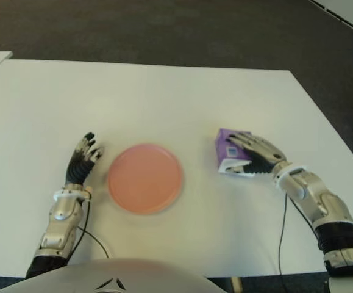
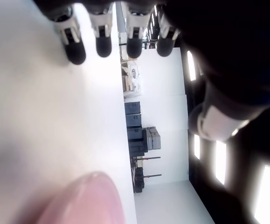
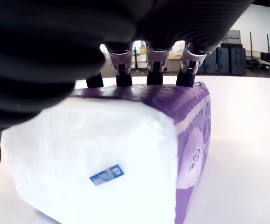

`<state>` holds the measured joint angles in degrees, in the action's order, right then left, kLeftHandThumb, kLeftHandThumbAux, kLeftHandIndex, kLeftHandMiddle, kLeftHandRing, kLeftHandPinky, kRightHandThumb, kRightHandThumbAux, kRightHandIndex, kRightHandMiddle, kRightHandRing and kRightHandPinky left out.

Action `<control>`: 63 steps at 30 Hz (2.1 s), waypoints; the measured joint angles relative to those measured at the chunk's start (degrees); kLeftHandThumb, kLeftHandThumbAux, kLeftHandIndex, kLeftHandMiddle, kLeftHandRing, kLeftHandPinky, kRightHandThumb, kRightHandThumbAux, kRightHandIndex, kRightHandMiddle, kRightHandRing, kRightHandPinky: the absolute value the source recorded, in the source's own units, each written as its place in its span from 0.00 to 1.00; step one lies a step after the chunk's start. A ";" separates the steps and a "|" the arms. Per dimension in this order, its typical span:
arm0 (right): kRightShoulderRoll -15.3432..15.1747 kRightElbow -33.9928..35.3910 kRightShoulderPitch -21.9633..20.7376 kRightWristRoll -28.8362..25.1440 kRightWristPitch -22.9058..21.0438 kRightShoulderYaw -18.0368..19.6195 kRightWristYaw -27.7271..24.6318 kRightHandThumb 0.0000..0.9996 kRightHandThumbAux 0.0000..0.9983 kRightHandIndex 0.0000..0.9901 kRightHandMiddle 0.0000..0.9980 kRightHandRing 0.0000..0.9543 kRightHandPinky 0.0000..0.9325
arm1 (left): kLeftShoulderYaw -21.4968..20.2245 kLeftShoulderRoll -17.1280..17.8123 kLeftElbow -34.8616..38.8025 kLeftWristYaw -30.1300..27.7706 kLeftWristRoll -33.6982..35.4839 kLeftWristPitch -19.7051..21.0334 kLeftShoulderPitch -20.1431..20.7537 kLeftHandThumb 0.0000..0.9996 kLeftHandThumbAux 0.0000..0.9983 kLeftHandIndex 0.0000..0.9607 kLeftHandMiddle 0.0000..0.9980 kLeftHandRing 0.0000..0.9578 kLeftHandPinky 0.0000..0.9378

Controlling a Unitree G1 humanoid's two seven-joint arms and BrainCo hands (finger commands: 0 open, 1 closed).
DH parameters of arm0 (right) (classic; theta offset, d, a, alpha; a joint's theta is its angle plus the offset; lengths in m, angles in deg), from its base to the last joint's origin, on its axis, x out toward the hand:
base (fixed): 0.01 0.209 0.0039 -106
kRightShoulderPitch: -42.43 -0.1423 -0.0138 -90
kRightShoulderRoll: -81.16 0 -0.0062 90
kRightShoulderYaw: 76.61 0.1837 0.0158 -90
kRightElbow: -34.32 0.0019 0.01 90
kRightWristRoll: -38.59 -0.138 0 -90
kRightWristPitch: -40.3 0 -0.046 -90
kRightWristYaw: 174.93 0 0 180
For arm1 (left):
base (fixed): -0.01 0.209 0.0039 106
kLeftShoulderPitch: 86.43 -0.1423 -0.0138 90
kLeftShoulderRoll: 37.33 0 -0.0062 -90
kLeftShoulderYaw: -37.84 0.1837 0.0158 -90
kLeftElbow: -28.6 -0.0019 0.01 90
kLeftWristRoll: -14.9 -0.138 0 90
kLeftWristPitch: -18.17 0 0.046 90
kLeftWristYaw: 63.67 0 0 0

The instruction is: Put the tissue paper into the plate.

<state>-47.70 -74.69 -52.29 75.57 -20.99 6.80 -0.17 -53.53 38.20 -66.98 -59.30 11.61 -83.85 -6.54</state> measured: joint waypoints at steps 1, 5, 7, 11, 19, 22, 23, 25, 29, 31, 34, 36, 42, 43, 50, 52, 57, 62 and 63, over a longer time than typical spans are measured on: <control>0.00 -0.25 -0.17 0.00 0.04 -0.22 0.17 0.15 0.38 0.00 0.00 0.00 0.00 | 0.00 0.00 0.01 0.00 -0.01 0.01 0.00 0.00 0.58 0.00 0.00 0.00 0.00; 0.00 -1.37 -0.77 0.01 0.14 -1.33 0.84 0.15 0.38 0.00 0.00 0.00 0.00 | -0.02 0.02 0.01 0.00 -0.03 0.01 0.00 0.00 0.58 0.00 0.00 0.00 0.00; 0.00 -1.78 -1.03 0.01 0.30 -1.74 1.03 0.15 0.37 0.00 0.00 0.00 0.00 | -0.03 0.03 0.01 0.00 -0.04 0.00 -0.01 0.00 0.58 0.00 0.00 0.00 0.00; -0.02 -2.34 -1.43 0.00 0.74 -2.40 1.50 0.14 0.37 0.00 0.00 0.00 0.00 | -0.03 0.05 0.02 0.00 -0.04 0.00 -0.03 0.00 0.58 0.00 0.00 0.00 0.00; -0.39 -1.46 -0.69 -0.53 1.34 -2.46 1.61 0.15 0.38 0.00 0.00 0.00 0.00 | -0.05 0.08 0.01 0.00 -0.03 -0.21 -0.14 0.00 0.58 0.00 0.00 0.00 0.00; -0.52 -1.09 -0.38 -0.68 1.33 -2.46 1.60 0.15 0.38 0.00 0.00 0.00 0.00 | -0.06 0.09 0.00 0.00 -0.04 -0.50 -0.20 0.00 0.58 0.00 0.00 0.00 0.00; -0.53 -1.01 -0.29 -0.70 1.34 -2.46 1.60 0.15 0.38 0.00 0.00 0.00 0.00 | -0.06 0.10 0.00 0.00 -0.04 -0.58 -0.21 0.00 0.58 0.00 0.00 0.00 0.00; -0.45 -0.84 0.13 -0.50 1.26 -2.58 1.72 0.14 0.40 0.00 0.00 0.00 0.00 | -0.06 0.11 0.00 0.00 -0.06 -0.67 -0.22 0.00 0.58 0.00 0.00 0.00 0.00; 1.70 -0.93 1.25 1.41 -0.46 -3.85 5.92 0.15 0.43 0.00 0.00 0.00 0.00 | -0.06 0.13 0.00 0.00 -0.08 -0.72 -0.29 0.00 0.58 0.00 0.00 0.00 0.00; 3.57 -0.75 1.71 2.00 -1.91 -4.43 8.23 0.15 0.44 0.00 0.00 0.00 0.00 | -0.06 0.16 0.00 0.00 -0.08 -0.70 -0.34 0.00 0.58 0.00 0.00 0.00 0.00; 6.42 0.36 2.24 2.47 -3.64 -5.68 10.83 0.17 0.47 0.00 0.00 0.00 0.00 | -0.02 0.18 0.01 -0.01 -0.06 -0.68 -0.33 0.00 0.58 0.00 0.00 0.00 0.00; 7.42 1.13 2.55 3.33 -4.18 -6.42 12.13 0.18 0.48 0.00 0.00 0.00 0.00 | -0.02 0.18 0.02 -0.03 -0.05 -0.63 -0.35 0.00 0.58 0.00 0.00 0.00 0.00; 9.35 2.63 3.86 5.15 -5.93 -8.24 16.31 0.23 0.52 0.00 0.00 0.00 0.01 | -0.05 0.22 0.03 -0.07 -0.01 -0.57 -0.77 0.00 0.58 0.00 0.00 0.00 0.00; 9.67 2.63 4.02 5.61 -6.39 -8.38 17.14 0.23 0.52 0.00 0.00 0.00 0.01 | -0.07 0.25 0.05 -0.07 -0.01 -0.58 -0.81 0.00 0.58 0.00 0.00 0.00 0.00; 11.89 0.26 2.86 6.26 -7.41 -9.71 21.65 0.25 0.54 0.00 0.01 0.00 0.03 | -0.21 0.43 0.10 -0.07 -0.01 -0.64 -0.86 0.00 0.59 0.00 0.00 0.00 0.00; 13.08 -2.22 0.77 6.24 -7.37 -10.38 22.31 0.26 0.54 0.00 0.02 0.00 0.03 | -0.24 0.44 0.10 -0.07 -0.01 -0.70 -0.77 0.00 0.59 0.00 0.00 0.00 0.00; 14.94 -5.26 -2.10 5.60 -7.34 -11.37 22.36 0.29 0.53 0.00 0.02 0.01 0.03 | -0.15 0.44 0.10 -0.17 0.01 -1.17 -0.82 0.00 0.59 0.00 0.00 0.00 0.00; 15.00 -5.11 -2.11 4.43 -7.10 -11.48 22.33 0.30 0.53 0.00 0.03 0.02 0.04 | -0.42 0.44 0.10 -0.17 0.10 -1.26 -1.09 0.00 0.59 0.00 0.00 0.00 0.00; 14.98 -5.04 -2.11 4.26 -7.09 -11.51 22.32 0.31 0.53 0.00 0.03 0.02 0.04 | -0.46 0.44 0.10 -0.17 0.12 -1.26 -1.11 0.00 0.59 0.00 0.00 0.00 0.00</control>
<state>-32.72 -79.73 -54.40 79.83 -28.08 -4.71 22.15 -54.00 38.64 -66.88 -59.47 11.72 -85.11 -7.65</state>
